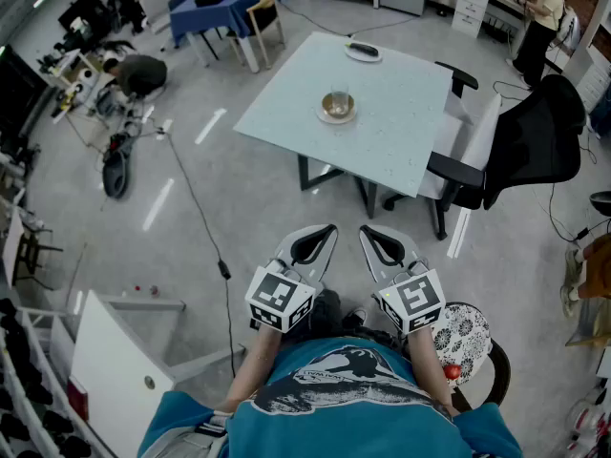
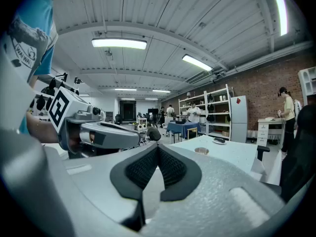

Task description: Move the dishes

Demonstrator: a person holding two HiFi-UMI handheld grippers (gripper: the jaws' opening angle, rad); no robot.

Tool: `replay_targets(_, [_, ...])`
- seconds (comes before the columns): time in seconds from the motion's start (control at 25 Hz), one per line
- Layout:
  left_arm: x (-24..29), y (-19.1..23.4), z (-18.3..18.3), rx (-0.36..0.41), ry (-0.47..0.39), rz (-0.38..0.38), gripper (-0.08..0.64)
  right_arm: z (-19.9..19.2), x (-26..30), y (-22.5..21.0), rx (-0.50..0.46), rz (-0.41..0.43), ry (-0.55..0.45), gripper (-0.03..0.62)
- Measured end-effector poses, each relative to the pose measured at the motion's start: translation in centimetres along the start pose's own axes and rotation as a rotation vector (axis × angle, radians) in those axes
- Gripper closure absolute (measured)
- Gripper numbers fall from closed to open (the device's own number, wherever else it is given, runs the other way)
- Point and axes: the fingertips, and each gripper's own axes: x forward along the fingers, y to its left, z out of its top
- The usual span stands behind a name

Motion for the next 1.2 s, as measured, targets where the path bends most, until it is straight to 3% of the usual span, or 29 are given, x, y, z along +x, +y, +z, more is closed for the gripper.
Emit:
replay_targets(0.84, [1.3,-1.5,-0.3,0.037,0.053,-0.019,0.545,-0.9,-0.3,-0.8,0.074,0.032,-0.013,0.589])
replay_targets(1.2, [3.7,1.6,-0.8,0.006,0.069,-0.059,0.545,-1.7,3.1,-3.8,0.103,-0.006,0.026,0.589])
